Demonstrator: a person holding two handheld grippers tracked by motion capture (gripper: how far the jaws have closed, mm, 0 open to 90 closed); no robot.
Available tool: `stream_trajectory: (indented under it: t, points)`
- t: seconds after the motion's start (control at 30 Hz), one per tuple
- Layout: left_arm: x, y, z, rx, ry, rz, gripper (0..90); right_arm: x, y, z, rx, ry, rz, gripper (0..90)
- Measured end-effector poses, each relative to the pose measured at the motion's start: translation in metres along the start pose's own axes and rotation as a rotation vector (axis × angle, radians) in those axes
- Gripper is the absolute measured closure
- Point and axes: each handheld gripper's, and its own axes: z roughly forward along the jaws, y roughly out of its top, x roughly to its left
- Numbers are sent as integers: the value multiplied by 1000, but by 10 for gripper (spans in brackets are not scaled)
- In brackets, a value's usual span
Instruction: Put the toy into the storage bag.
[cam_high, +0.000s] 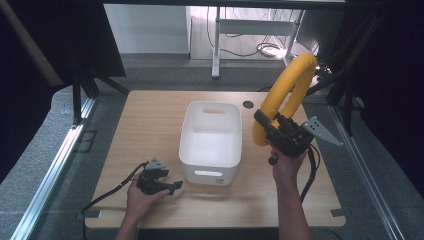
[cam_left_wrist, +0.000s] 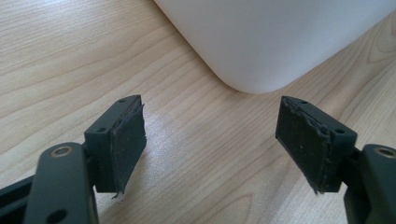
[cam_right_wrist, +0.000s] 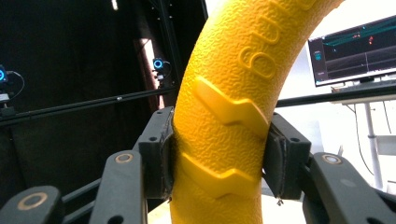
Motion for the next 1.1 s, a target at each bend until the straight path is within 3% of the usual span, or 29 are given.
stream_trajectory:
  t: [0.53,1.1]
  points:
    - [0,0,0,1,0,-3,244,26,13,25,-23,43,-35,505]
    - [1,0,-1,1,-1,-1,245,49,10,43,0,102,-25,504]
